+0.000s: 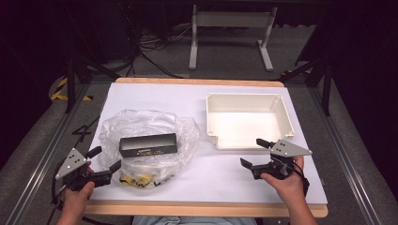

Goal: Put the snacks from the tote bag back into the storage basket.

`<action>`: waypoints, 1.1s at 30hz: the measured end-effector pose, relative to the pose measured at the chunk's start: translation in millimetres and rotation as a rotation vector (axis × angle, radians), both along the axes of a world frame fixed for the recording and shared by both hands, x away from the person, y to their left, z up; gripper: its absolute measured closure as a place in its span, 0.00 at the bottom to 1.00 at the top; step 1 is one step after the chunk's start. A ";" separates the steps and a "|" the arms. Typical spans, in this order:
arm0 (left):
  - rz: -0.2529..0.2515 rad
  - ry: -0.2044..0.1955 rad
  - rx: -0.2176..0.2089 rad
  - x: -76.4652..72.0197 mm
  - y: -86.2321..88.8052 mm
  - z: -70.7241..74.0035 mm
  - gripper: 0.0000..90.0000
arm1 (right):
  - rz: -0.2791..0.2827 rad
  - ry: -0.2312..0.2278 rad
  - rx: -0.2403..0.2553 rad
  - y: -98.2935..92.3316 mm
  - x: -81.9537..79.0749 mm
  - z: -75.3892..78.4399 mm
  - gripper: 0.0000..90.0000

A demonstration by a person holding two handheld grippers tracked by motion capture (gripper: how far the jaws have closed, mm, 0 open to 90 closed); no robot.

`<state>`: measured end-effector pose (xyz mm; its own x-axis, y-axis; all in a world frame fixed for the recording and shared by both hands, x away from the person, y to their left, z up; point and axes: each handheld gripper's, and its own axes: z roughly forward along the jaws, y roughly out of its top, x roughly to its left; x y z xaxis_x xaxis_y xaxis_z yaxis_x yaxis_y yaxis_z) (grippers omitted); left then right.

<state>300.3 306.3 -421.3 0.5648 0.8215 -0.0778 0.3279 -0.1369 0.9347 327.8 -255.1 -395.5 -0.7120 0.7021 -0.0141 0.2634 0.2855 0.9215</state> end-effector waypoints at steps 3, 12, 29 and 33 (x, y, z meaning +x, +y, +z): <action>0.006 0.003 -0.003 -0.4 0.4 0.4 0.11 | -0.014 0.010 -0.007 -1.6 0.7 3.8 0.09; 0.009 0.014 -0.003 0.4 2.6 0.3 0.11 | -0.021 0.046 -0.051 0.3 -0.6 25.6 0.13; 0.010 0.010 -0.009 0.3 2.6 0.1 0.11 | 0.016 0.060 -0.068 15.3 0.2 55.7 0.13; 0.011 0.009 -0.009 0.3 2.4 0.1 0.11 | 0.022 0.050 -0.056 16.1 0.5 62.5 0.13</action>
